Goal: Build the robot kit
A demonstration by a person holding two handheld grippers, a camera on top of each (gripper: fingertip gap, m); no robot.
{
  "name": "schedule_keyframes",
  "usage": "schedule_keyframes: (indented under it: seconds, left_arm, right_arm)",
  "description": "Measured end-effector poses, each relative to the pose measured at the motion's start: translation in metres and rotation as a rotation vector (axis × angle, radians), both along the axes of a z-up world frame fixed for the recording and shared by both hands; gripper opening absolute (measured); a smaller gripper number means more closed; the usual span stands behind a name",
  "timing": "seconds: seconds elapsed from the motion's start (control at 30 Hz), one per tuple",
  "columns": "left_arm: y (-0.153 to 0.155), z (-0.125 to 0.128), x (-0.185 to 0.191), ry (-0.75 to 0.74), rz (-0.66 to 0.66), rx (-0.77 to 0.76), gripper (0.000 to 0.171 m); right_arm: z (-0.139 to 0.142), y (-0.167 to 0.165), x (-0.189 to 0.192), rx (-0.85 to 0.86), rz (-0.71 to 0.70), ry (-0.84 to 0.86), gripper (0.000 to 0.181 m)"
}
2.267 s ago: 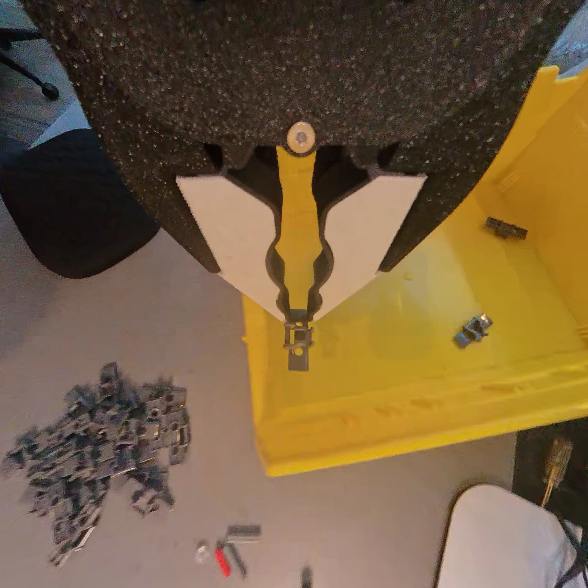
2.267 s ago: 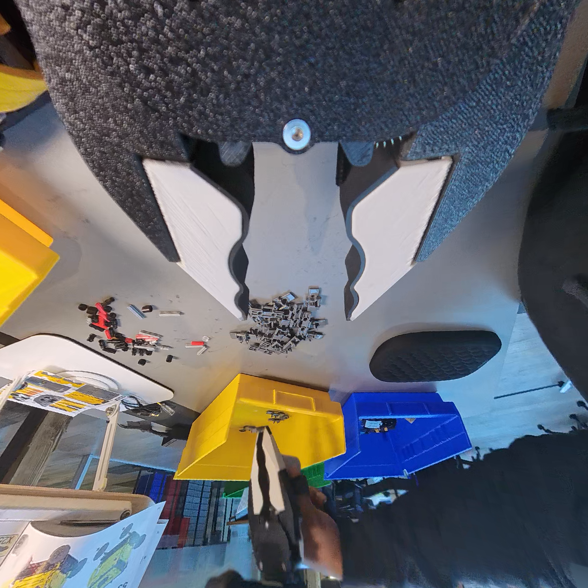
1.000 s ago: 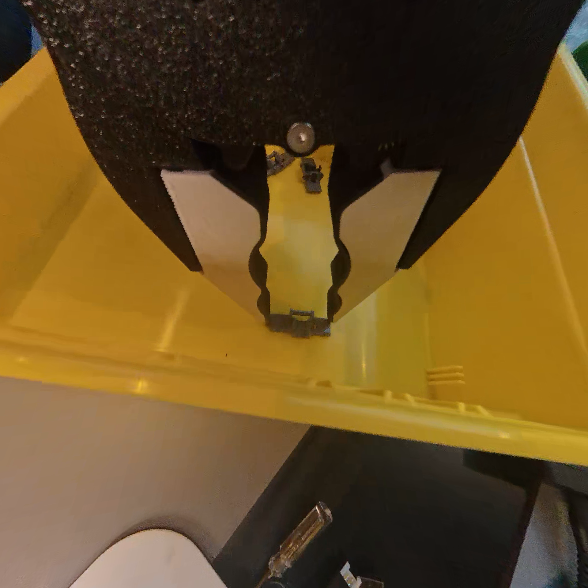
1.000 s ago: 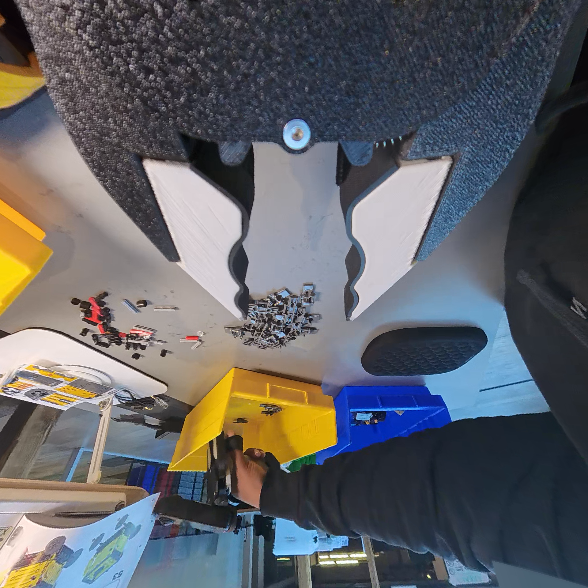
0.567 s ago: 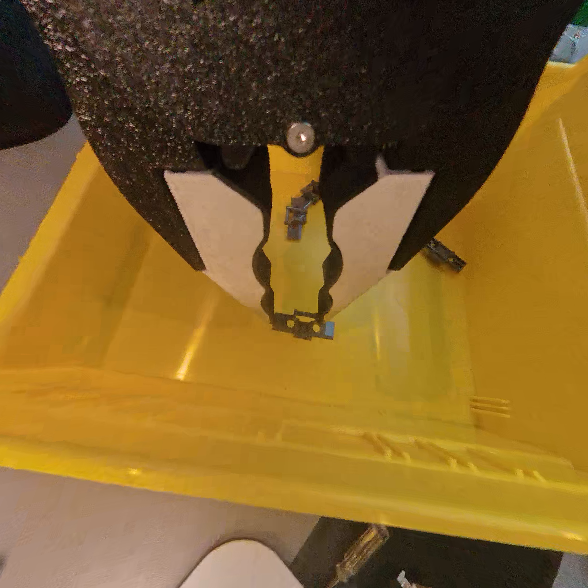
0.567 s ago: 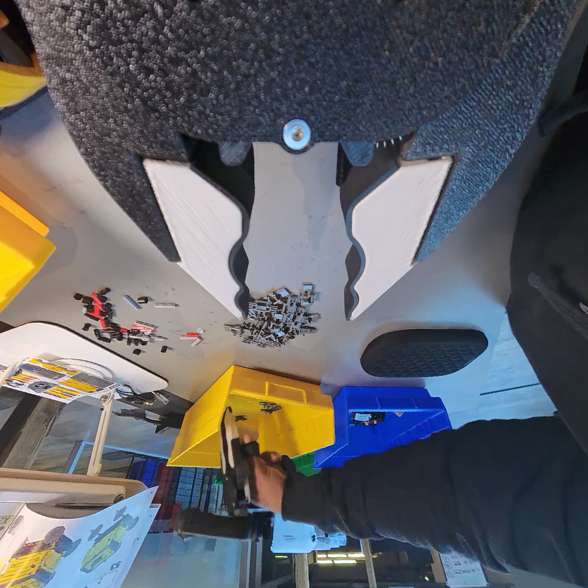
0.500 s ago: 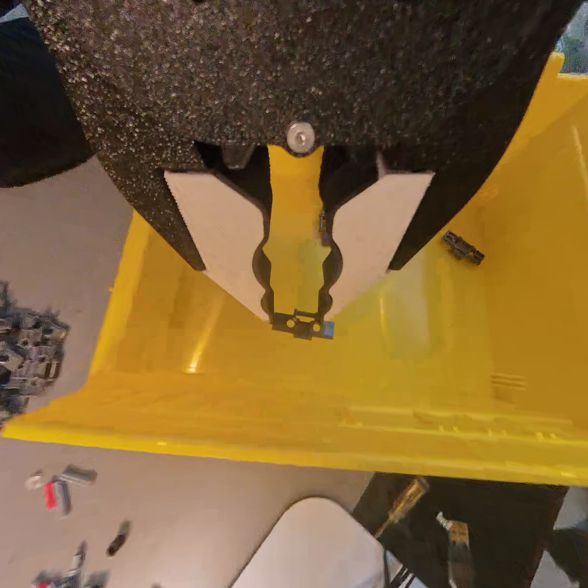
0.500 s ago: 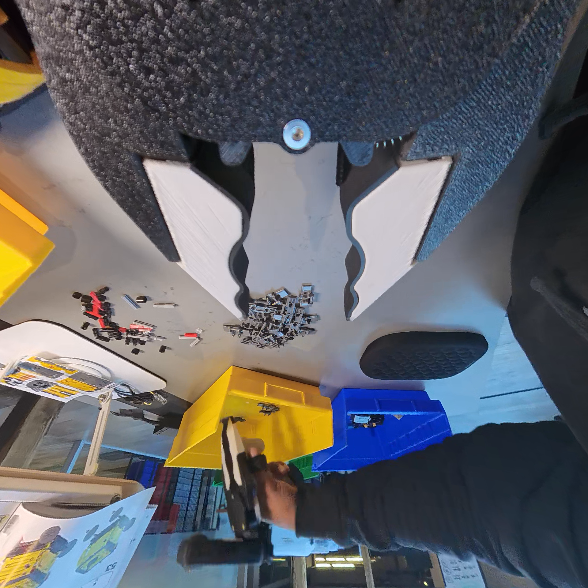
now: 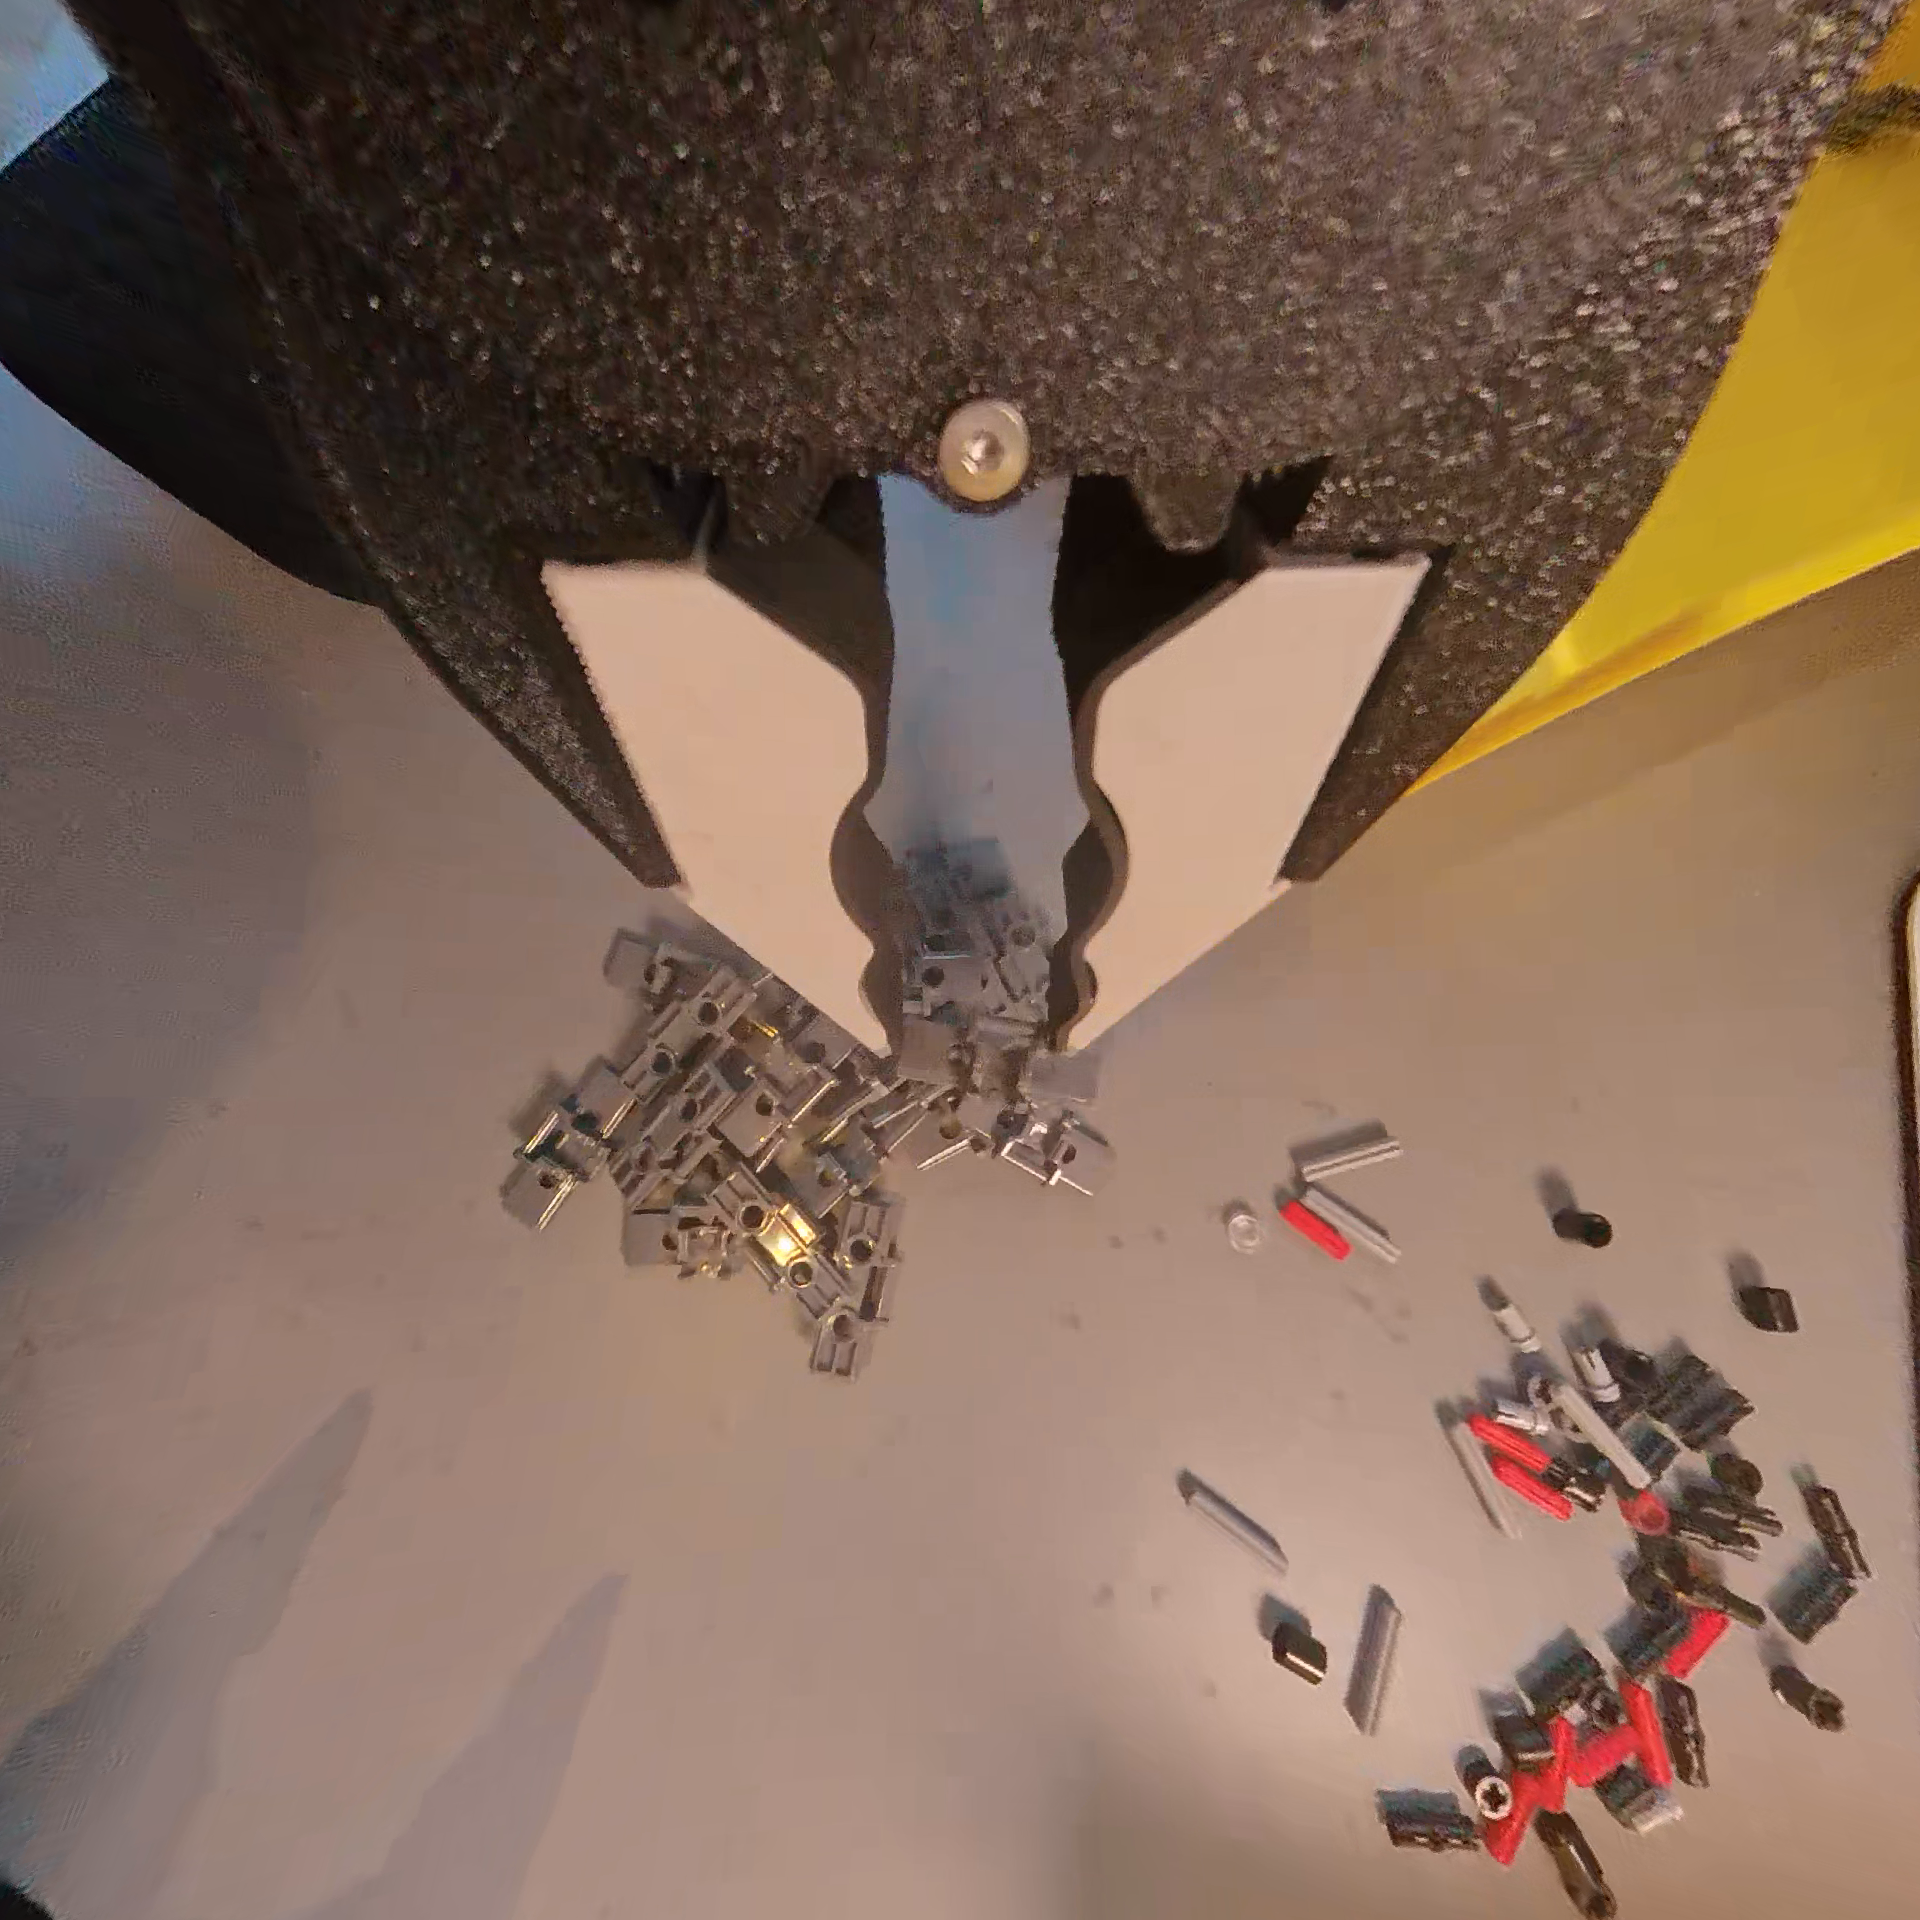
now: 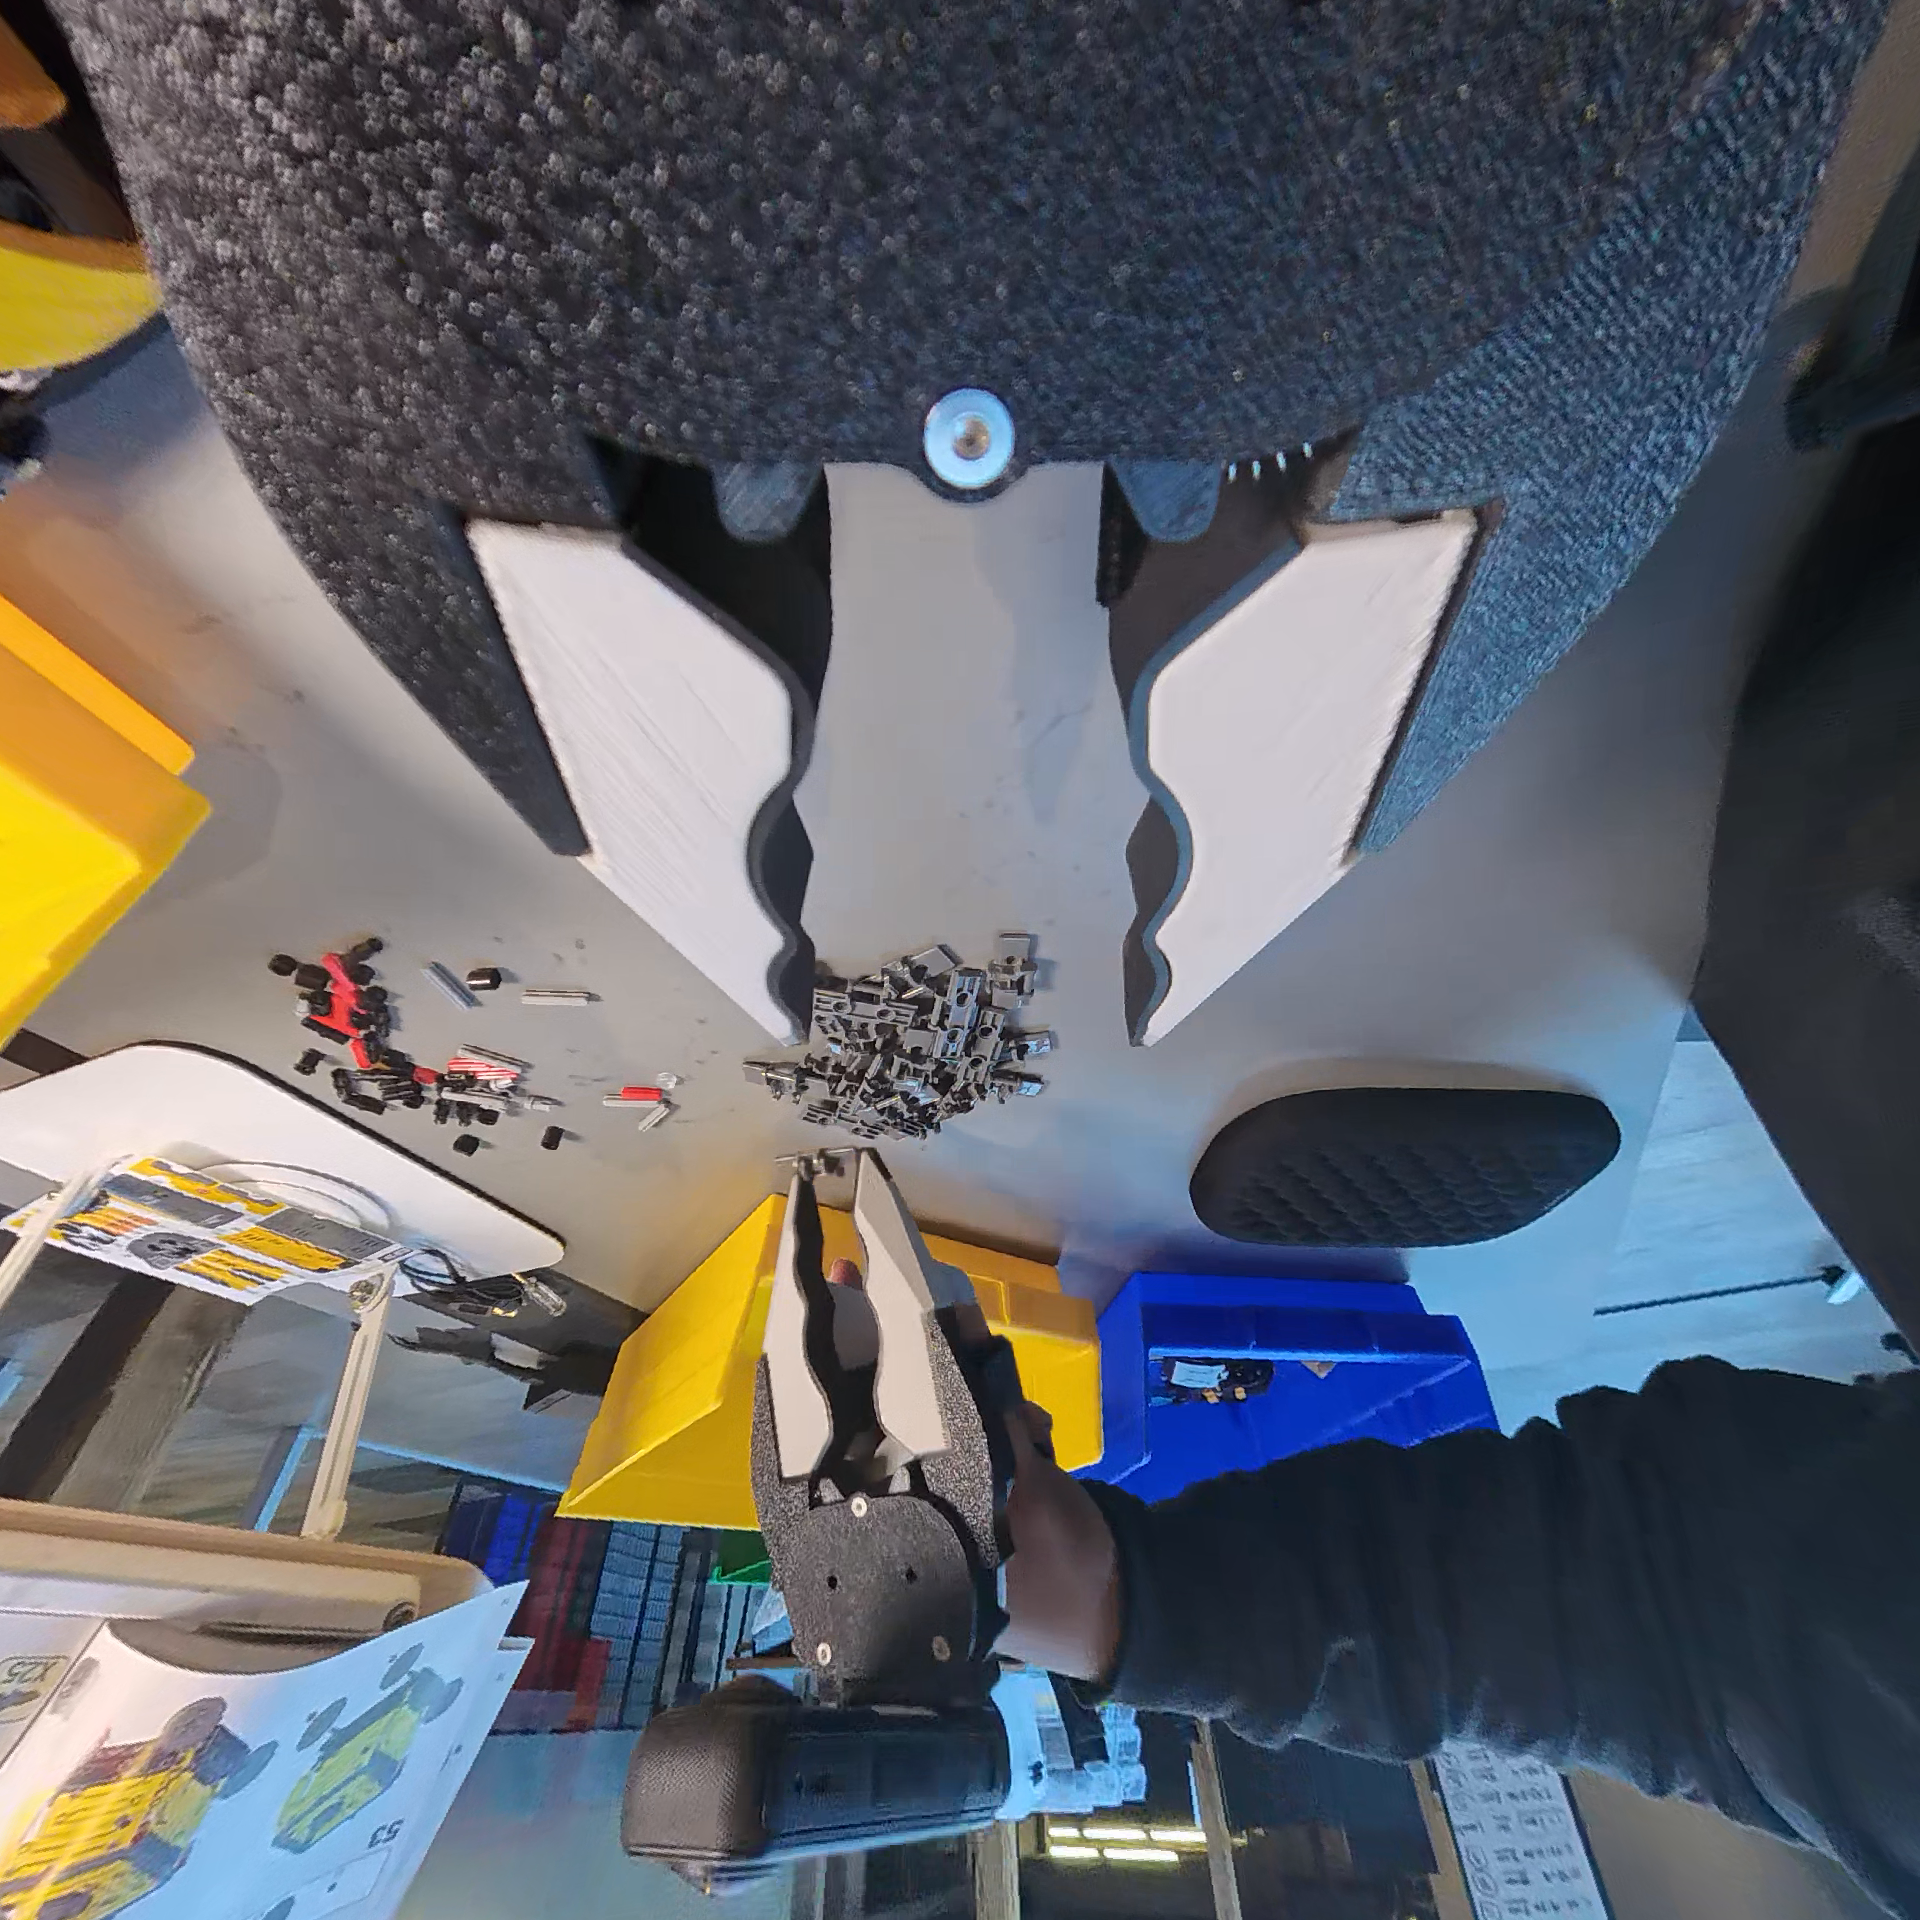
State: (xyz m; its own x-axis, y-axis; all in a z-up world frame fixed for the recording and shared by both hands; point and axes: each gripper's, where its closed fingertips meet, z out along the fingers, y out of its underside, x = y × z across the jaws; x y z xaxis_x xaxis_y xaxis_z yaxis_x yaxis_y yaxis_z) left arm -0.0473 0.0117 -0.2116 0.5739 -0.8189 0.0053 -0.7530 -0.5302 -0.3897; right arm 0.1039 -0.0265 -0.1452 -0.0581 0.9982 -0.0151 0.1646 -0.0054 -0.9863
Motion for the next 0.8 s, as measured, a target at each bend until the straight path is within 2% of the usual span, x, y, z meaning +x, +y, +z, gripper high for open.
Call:
schedule_keyframes:
  seconds: [0.1, 0.2, 0.3, 0.37, 0.47, 0.57, 0.67, 0.8]
  left_arm:
    - [0.004, 0.005, -0.017, 0.057, 0.033, 0.034, 0.032]
    - [0.01, 0.025, -0.053, 0.094, 0.117, 0.079, 0.033]
    - [0.017, 0.043, -0.118, 0.158, 0.28, 0.082, 0.038]
    - [0.022, 0.045, -0.171, 0.211, 0.416, 0.057, 0.039]
    - [0.019, 0.028, -0.242, 0.3, 0.575, -0.04, 0.042]
    - [0.015, 0.007, -0.287, 0.369, 0.658, -0.13, 0.042]
    - [0.008, -0.012, -0.299, 0.357, 0.695, -0.246, 0.043]
    - [-0.003, -0.028, -0.31, 0.423, 0.675, -0.338, 0.039]
  right_arm:
    - [-0.001, -0.001, 0.0, 0.005, 0.008, -0.005, 0.06]
    - [-0.002, -0.004, -0.001, 0.019, 0.013, -0.012, 0.06]
    - [-0.004, -0.005, -0.002, 0.032, 0.016, -0.026, 0.06]
    - [-0.006, -0.006, -0.003, 0.039, 0.019, -0.039, 0.061]
    - [-0.008, -0.006, -0.004, 0.041, 0.021, -0.052, 0.061]
    - [-0.006, -0.004, -0.003, 0.027, 0.014, -0.04, 0.061]
    - [-0.004, -0.001, -0.001, 0.005, 0.008, -0.023, 0.061]
    - [-0.003, 0.0, -0.001, -0.011, 0.006, -0.017, 0.061]
